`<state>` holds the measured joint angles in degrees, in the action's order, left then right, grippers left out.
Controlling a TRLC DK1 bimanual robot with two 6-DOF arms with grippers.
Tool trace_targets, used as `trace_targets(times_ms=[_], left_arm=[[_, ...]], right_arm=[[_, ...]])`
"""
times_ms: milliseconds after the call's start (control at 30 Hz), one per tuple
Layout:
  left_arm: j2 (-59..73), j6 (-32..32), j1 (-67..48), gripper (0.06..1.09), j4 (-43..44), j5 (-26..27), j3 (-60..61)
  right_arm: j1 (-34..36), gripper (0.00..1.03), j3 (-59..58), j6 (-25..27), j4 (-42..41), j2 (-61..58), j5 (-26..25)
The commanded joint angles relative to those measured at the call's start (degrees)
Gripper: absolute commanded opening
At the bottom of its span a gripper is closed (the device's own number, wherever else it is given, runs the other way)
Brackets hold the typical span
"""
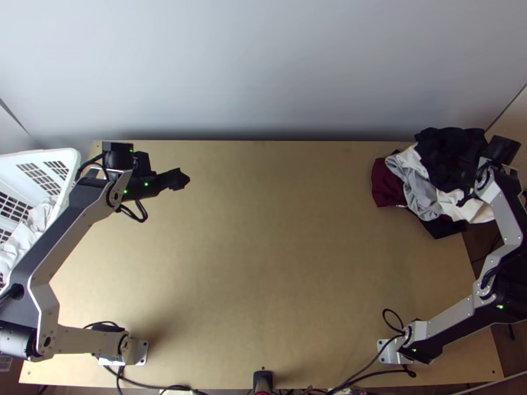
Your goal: Fold the t-shirt
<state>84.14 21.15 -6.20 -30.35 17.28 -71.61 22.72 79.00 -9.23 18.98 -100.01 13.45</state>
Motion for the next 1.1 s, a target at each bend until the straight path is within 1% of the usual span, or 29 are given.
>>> trace_targets(times_ms=[0,200,233,267,367,400,433,667,833,1067], left_arm=[[-1.5,-0.1,0.1,1.04,0.0,-0.1,1.2],[-2.8,-0.1,0.3,1.04,-0.1,-0.1,3.1],[-2.8,-0.1,0.4,1.04,-0.1,-0.1,3.2],[-2.9,-0.2,0.4,1.04,-0.1,-0.1,3.3],[-3.2,-0.2,0.7,1.04,-0.1,-0.1,3.3],[-3.3,-0.2,0.7,1.04,-0.1,-0.1,3.3],[-3.4,-0.2,0.8,1.04,-0.1,-0.1,3.4],[-4.1,-0.7,1.3,1.04,-0.1,0.0,4.3],[-4.3,-0.8,1.5,1.04,-0.1,0.1,4.3],[-4.8,-0.8,2.2,1.04,-0.1,0.5,4.3]], right_arm=[[0.2,0.03,-4.8,1.7,-0.3,1.3,-0.2],[0.6,0.03,-5.4,2.6,-0.4,1.7,-0.1],[0.6,0.08,-5.1,2.6,-0.4,1.7,-0.1],[0.6,0.20,-4.9,2.4,-0.4,1.8,-0.1],[1.0,0.82,-4.6,1.8,-0.4,3.4,-0.1],[1.2,0.94,-4.3,1.8,-0.3,4.0,-0.1],[1.4,0.98,-3.9,1.9,-0.3,4.7,-0.1],[1.7,0.98,-1.7,2.0,2.1,8.9,0.4],[0.2,0.98,-2.0,1.7,2.7,11.1,0.5],[-2.0,0.98,-1.2,1.7,7.7,12.3,0.6]])
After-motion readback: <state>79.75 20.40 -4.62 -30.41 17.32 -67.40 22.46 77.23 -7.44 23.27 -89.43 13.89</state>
